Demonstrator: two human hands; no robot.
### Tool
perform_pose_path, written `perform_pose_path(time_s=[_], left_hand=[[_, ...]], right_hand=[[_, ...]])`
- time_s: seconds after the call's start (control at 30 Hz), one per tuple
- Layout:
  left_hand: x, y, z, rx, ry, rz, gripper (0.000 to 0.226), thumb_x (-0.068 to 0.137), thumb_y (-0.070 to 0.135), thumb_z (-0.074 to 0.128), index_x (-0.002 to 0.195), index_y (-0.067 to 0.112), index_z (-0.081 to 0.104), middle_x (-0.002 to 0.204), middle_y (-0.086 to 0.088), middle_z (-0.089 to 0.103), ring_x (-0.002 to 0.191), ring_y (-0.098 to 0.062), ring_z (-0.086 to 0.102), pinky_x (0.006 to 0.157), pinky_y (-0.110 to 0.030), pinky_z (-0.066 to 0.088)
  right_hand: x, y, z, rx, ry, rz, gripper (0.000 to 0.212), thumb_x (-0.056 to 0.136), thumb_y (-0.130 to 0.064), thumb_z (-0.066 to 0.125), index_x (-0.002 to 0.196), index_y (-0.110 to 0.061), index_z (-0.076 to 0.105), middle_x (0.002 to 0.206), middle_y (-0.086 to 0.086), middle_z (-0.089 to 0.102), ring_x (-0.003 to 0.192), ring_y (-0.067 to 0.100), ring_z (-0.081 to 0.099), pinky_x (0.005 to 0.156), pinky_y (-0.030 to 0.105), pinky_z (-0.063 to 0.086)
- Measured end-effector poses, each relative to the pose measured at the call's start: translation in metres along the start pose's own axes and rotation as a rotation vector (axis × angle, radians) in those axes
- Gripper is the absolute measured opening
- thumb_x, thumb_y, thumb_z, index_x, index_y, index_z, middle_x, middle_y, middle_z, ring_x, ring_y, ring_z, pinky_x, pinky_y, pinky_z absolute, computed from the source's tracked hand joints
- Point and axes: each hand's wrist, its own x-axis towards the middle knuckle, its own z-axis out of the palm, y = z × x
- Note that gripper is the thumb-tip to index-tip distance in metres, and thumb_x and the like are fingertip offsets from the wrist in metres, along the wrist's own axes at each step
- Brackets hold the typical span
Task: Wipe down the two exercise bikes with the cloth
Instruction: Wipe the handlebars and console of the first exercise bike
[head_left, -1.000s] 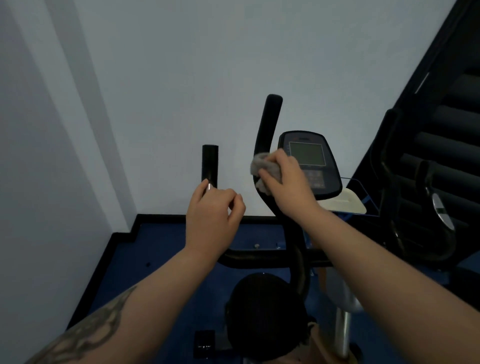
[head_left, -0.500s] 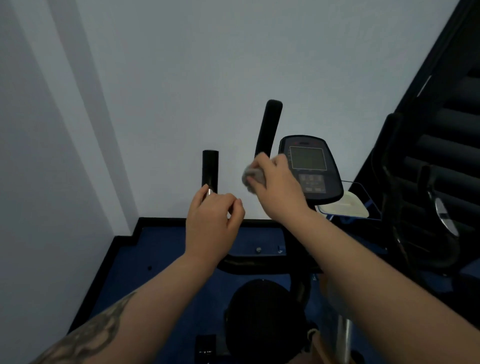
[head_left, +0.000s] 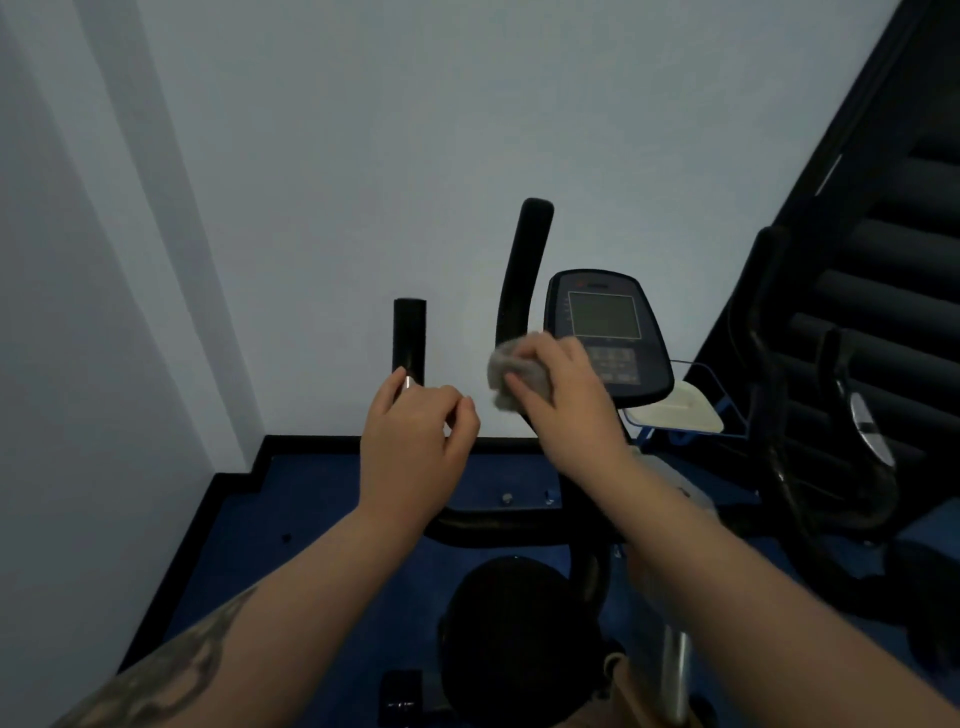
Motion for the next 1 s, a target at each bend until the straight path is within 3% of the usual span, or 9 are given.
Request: perform_pose_path(time_s=[0.13,0.23,0.37,0.47,0.57,0.7,0.77,0.9,1.0], left_hand=[[0.002,0.000,-0.001,0.001,-0.003,-0.013,0.036,0.095,0.022,0.041,0.064,0.011,0.057,0.055,0.005,0.051,0.053,-0.015,0.040,0.112,-0.031,0.031],[0.002,0.000,-0.003,-0.019,-0.030,-0.031,0.038,0.095,0.022,0.040,0.065,0.010,0.059,0.057,0.003,0.054,0.054,-0.018,0.044,0.113,-0.031,0.030],[0.000,0.003,-0.004,-0.010,-0.020,-0.018,0.037,0.094,0.021,0.040,0.063,0.010,0.057,0.055,0.003,0.050,0.054,-0.017,0.041,0.112,-0.035,0.033],[-0.001,0.000,-0.001,-0.009,-0.003,-0.016,0.037,0.095,0.021,0.040,0.062,0.010,0.056,0.054,0.003,0.049,0.053,-0.017,0.040,0.113,-0.033,0.032],[0.001,-0.003,0.001,-0.006,0.005,-0.015,0.039,0.095,0.021,0.039,0.062,0.010,0.055,0.054,0.002,0.050,0.052,-0.017,0.040,0.113,-0.031,0.031],[0.001,-0.001,0.001,0.003,-0.007,-0.005,0.038,0.095,0.021,0.040,0.062,0.010,0.056,0.053,0.003,0.050,0.052,-0.016,0.039,0.112,-0.032,0.031],[0.000,0.000,0.000,0.020,-0.011,0.008,0.038,0.094,0.021,0.039,0.062,0.010,0.056,0.054,0.003,0.050,0.053,-0.016,0.039,0.113,-0.033,0.031],[-0.002,-0.001,0.001,0.000,-0.020,-0.005,0.038,0.095,0.021,0.039,0.062,0.010,0.055,0.055,0.003,0.051,0.054,-0.016,0.041,0.115,-0.032,0.029],[-0.002,-0.003,0.002,-0.022,-0.025,-0.026,0.039,0.095,0.021,0.039,0.061,0.010,0.054,0.054,0.002,0.050,0.053,-0.016,0.040,0.116,-0.030,0.027]], right_hand=[[0.016,0.005,-0.032,0.011,-0.255,0.066,0.011,0.085,-0.035,0.067,0.088,-0.036,0.056,0.091,-0.010,0.057,0.080,0.008,0.058,0.067,0.031,0.049],[0.045,-0.005,-0.029,0.199,-0.092,0.197,0.013,0.086,-0.028,0.068,0.079,-0.030,0.058,0.082,-0.002,0.065,0.075,0.008,0.061,0.064,0.026,0.048],[0.009,-0.008,-0.007,0.101,0.034,0.225,0.013,0.092,-0.030,0.060,0.088,-0.024,0.050,0.092,-0.001,0.058,0.082,0.015,0.056,0.065,0.032,0.045],[-0.043,0.004,-0.024,-0.100,-0.021,0.075,0.012,0.087,-0.033,0.063,0.089,-0.031,0.051,0.090,-0.012,0.052,0.078,0.008,0.052,0.060,0.027,0.042],[-0.051,0.009,-0.047,-0.062,-0.136,0.104,0.016,0.081,-0.040,0.063,0.081,-0.031,0.049,0.083,-0.012,0.055,0.077,0.004,0.054,0.064,0.034,0.046],[0.004,-0.008,-0.040,0.017,0.043,0.172,0.015,0.085,-0.038,0.064,0.084,-0.027,0.053,0.088,-0.007,0.058,0.082,0.014,0.057,0.069,0.036,0.047],[0.013,-0.013,-0.024,0.009,0.009,0.195,0.013,0.089,-0.036,0.062,0.088,-0.026,0.054,0.093,-0.003,0.057,0.086,0.017,0.057,0.072,0.037,0.049],[-0.050,-0.002,-0.021,0.031,0.053,0.225,0.008,0.090,-0.034,0.062,0.093,-0.031,0.054,0.096,-0.013,0.050,0.085,0.005,0.054,0.067,0.031,0.047],[-0.102,0.003,-0.034,0.128,0.034,0.239,0.008,0.087,-0.038,0.062,0.086,-0.032,0.056,0.093,-0.016,0.056,0.084,0.001,0.056,0.065,0.028,0.047]])
